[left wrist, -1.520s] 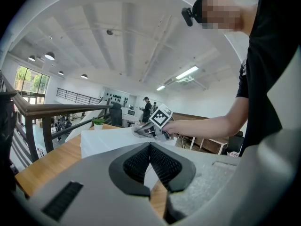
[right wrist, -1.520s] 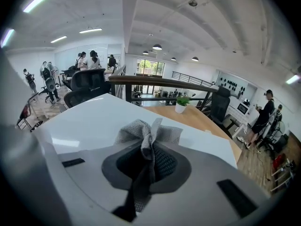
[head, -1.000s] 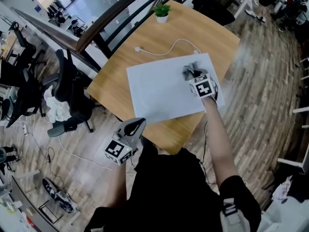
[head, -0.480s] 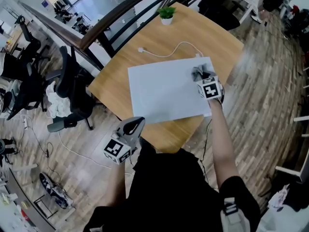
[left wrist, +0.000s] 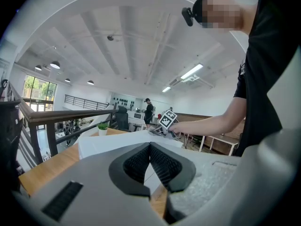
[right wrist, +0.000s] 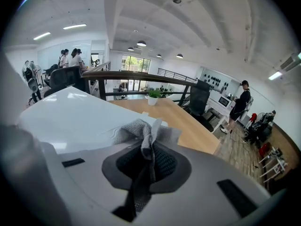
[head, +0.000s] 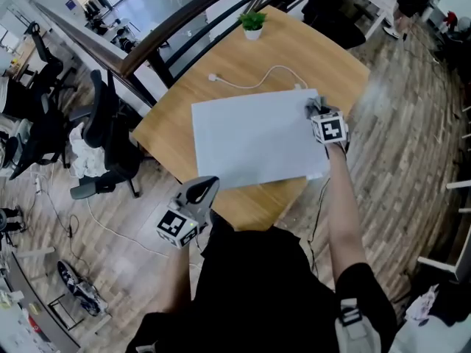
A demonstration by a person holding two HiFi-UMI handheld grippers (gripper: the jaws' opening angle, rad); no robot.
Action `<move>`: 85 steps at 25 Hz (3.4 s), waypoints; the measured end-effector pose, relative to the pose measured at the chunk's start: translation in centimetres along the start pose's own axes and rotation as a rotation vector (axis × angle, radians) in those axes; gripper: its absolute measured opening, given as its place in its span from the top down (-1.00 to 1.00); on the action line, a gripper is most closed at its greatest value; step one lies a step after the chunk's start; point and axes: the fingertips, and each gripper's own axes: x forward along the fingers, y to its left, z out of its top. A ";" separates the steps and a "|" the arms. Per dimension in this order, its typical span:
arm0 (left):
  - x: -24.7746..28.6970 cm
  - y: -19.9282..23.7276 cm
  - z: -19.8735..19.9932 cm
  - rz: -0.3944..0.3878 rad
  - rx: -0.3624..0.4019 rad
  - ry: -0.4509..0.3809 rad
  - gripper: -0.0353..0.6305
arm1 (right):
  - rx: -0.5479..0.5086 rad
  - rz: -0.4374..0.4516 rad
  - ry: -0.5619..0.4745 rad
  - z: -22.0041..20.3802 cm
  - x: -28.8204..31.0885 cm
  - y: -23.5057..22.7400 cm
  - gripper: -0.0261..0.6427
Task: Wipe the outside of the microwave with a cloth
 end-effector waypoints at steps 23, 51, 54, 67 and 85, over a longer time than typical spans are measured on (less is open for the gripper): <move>-2.2 1.1 -0.9 0.068 -0.025 -0.005 0.89 | -0.008 0.004 0.031 1.8 2.7 0.0 0.86; -6.2 4.4 -2.4 0.031 -0.054 -0.003 0.89 | -0.101 0.108 0.002 7.2 3.8 14.3 0.86; -6.4 4.6 -2.4 0.016 -0.053 -0.003 0.89 | -0.090 0.109 0.003 7.3 3.7 15.2 0.86; -8.1 6.5 -3.2 -0.038 -0.060 0.018 0.89 | -0.060 0.099 -0.001 8.6 3.7 18.6 0.86; -11.0 8.9 -3.1 -0.106 -0.022 0.052 0.89 | -0.030 0.092 -0.022 10.7 3.7 24.4 0.86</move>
